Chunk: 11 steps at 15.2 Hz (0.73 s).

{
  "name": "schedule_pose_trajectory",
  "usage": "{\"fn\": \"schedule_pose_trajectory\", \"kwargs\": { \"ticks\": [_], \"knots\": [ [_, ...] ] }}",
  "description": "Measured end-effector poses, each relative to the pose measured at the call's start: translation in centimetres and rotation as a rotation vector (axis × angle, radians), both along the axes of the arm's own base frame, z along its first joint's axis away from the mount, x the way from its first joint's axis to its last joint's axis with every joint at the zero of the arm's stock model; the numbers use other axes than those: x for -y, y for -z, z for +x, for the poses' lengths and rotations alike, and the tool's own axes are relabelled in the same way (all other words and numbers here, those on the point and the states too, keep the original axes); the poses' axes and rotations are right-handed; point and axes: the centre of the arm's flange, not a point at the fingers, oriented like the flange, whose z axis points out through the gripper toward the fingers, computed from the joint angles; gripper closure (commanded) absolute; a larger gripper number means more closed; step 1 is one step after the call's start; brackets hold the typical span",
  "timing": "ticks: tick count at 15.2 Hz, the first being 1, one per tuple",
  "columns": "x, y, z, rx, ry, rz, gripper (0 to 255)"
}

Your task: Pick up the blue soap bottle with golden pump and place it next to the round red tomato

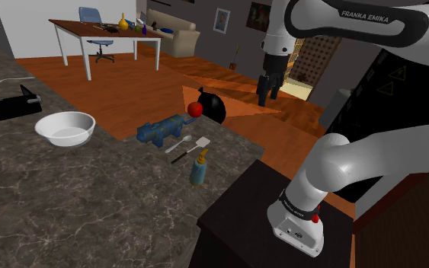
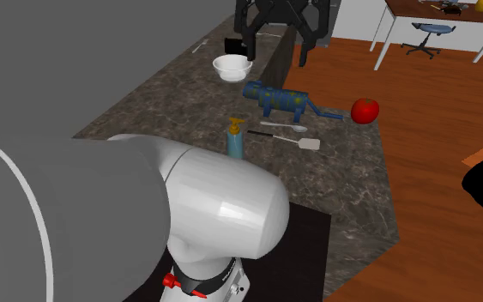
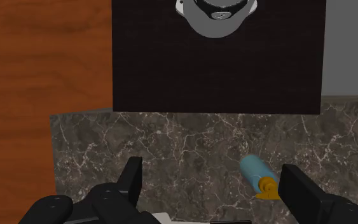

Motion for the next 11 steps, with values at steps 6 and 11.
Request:
{"fn": "schedule_pose_trajectory", "kwargs": {
  "ticks": [6,11],
  "knots": [
    [-2.1,4.5,-0.6,0.062,0.049,0.006,0],
    [-4.8,10.3,-0.7,0.141,0.112,0.012,0]
  ]
}}
